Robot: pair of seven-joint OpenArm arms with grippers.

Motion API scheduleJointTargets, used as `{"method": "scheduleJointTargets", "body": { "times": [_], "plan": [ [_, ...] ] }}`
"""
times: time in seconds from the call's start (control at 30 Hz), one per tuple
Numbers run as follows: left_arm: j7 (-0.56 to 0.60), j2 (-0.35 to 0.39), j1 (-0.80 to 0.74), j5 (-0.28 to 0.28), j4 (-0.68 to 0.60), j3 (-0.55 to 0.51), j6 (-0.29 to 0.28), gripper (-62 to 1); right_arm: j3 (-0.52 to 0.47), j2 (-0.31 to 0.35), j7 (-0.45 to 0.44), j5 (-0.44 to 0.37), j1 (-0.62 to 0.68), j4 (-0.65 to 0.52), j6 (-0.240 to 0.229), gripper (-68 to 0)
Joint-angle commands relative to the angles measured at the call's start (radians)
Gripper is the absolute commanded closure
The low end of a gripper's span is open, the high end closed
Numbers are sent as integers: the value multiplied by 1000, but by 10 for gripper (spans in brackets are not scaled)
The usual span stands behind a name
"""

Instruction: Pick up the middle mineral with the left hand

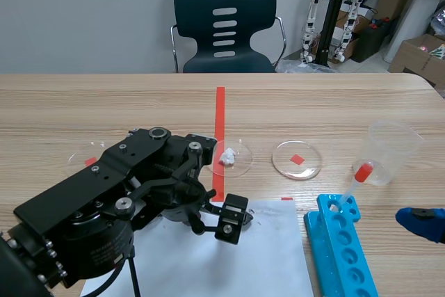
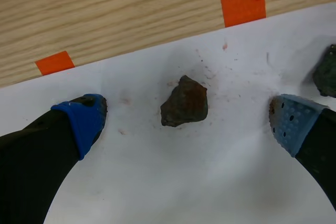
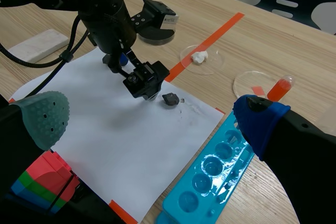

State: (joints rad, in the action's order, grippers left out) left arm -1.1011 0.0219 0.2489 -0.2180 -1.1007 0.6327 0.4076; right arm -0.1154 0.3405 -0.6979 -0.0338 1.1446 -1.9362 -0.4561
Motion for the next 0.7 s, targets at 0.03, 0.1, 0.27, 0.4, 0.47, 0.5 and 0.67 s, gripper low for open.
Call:
{"method": "scheduleJointTargets", "body": {
  "times": [0.03, 0.1, 0.27, 0.4, 0.47, 0.5, 0.67],
  "plan": [
    [-7, -10, 0, -7, -21, 2, -3, -603, -1, 0, -15, -15, -1, -8, -1, -679],
    [-7, -10, 0, -6, -21, 2, -3, -574, -1, 0, -15, -15, -1, -8, -1, -679],
    [6, -11, 0, -7, -20, 2, -3, -567, -1, 0, -15, -15, -1, -8, -1, -679],
    [26, -11, 0, -7, -20, 2, -3, -567, -1, 0, -15, -15, -1, -8, -1, -679],
    [38, -15, 0, -7, -17, 2, -3, -567, -1, 0, -15, -15, -1, -8, -1, -679],
    [43, -18, 0, -6, -17, 2, -3, -567, -1, 0, -15, -15, -1, -8, -1, -679],
    [54, -31, 0, -7, -17, 2, 0, -565, -1, 0, -15, -15, -1, -8, -1, -679]
  ]
}}
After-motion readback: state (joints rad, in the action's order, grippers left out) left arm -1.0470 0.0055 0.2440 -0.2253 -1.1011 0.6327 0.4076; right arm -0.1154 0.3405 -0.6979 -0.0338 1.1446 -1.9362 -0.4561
